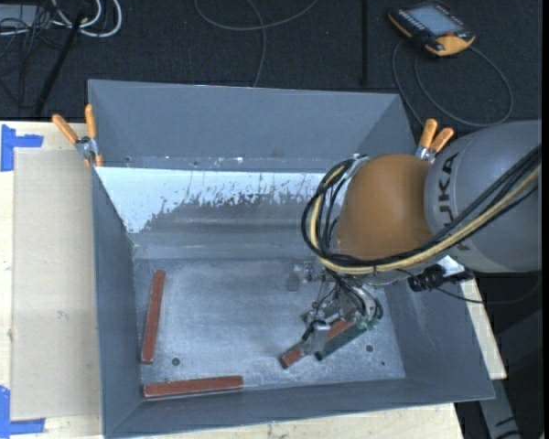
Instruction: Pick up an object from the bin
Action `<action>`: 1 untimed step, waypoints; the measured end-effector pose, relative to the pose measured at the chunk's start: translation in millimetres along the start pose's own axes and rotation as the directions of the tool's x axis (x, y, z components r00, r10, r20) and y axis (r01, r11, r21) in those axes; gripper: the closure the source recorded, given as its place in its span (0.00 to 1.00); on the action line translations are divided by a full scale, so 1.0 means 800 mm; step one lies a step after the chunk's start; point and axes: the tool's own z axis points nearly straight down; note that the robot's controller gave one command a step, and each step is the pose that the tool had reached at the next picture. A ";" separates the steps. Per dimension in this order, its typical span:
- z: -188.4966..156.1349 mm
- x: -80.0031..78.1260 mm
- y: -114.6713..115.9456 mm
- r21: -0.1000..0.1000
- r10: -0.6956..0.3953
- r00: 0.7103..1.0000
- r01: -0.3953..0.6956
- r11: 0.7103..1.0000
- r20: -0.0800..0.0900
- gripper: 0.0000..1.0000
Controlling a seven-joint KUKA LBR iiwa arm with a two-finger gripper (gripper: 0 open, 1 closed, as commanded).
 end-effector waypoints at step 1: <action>0.000 0.000 0.000 0.000 0.000 1.000 0.000 1.000 0.000 0.00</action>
Offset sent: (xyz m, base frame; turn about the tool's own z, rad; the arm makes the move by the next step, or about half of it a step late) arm -0.0002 -0.0727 -0.0476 -0.2334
